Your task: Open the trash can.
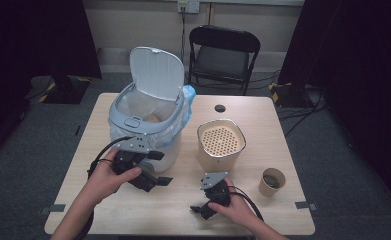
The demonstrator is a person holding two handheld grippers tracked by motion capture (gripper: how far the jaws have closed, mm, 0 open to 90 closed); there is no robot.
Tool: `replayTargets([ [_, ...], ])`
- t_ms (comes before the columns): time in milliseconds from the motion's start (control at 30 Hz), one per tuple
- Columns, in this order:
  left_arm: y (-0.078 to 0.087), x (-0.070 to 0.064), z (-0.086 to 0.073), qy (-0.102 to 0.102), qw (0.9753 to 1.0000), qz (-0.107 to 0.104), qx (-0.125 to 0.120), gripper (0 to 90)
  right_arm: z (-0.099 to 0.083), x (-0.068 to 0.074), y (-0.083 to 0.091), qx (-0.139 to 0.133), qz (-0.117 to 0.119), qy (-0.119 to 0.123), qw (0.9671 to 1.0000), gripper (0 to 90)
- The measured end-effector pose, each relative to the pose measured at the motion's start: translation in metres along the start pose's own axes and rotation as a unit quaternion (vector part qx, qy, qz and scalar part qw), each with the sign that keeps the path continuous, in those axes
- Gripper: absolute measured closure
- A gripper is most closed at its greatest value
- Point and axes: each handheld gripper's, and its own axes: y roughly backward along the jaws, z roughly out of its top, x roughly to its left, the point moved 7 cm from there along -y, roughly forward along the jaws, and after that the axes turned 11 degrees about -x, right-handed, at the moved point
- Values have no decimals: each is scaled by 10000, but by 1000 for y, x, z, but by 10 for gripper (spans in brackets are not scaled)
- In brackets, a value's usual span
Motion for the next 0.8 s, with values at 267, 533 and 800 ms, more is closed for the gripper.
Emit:
replayTargets([
  [267,-11,-5,-25,156,9998,-110,16,155,0,0,0,-2,19,26,10000,0],
  [533,-29,-8,-59,236,9991,-251,252,155,-2,-2,3,8,28,17,10000,0],
  [800,-51,-6,-94,215,9977,-388,517,155,-3,-4,8,20,3,17,10000,44],
])
